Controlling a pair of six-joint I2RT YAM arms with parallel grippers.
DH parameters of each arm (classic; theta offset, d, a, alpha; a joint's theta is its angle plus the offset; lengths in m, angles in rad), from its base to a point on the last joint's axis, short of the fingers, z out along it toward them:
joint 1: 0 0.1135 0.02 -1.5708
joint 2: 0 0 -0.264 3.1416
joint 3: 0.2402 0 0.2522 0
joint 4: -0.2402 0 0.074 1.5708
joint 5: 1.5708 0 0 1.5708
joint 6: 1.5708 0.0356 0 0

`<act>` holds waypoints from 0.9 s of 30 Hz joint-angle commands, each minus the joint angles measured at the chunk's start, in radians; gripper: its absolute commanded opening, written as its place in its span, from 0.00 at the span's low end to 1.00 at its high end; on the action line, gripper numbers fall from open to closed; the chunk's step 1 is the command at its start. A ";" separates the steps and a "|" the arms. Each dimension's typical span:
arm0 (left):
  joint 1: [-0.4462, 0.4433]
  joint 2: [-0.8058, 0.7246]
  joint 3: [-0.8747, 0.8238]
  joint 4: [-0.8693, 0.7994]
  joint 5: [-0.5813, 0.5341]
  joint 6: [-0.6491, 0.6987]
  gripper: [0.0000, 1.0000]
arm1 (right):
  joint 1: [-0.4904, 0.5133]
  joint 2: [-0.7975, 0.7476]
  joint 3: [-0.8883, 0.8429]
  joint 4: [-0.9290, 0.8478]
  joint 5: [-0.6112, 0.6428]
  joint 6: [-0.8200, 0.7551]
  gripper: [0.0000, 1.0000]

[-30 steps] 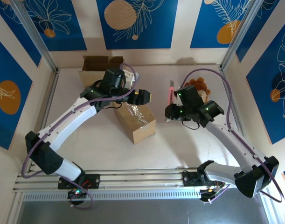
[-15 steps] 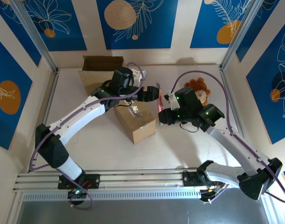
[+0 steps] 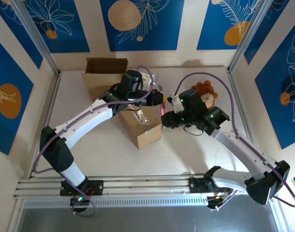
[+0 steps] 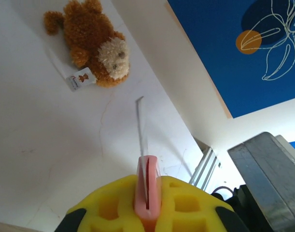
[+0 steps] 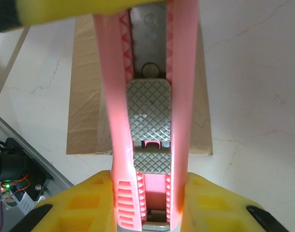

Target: Unpack the express box

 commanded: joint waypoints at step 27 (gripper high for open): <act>0.019 -0.216 -0.119 0.552 0.203 -0.107 0.00 | -0.159 -0.145 -0.233 1.160 -0.721 0.463 0.76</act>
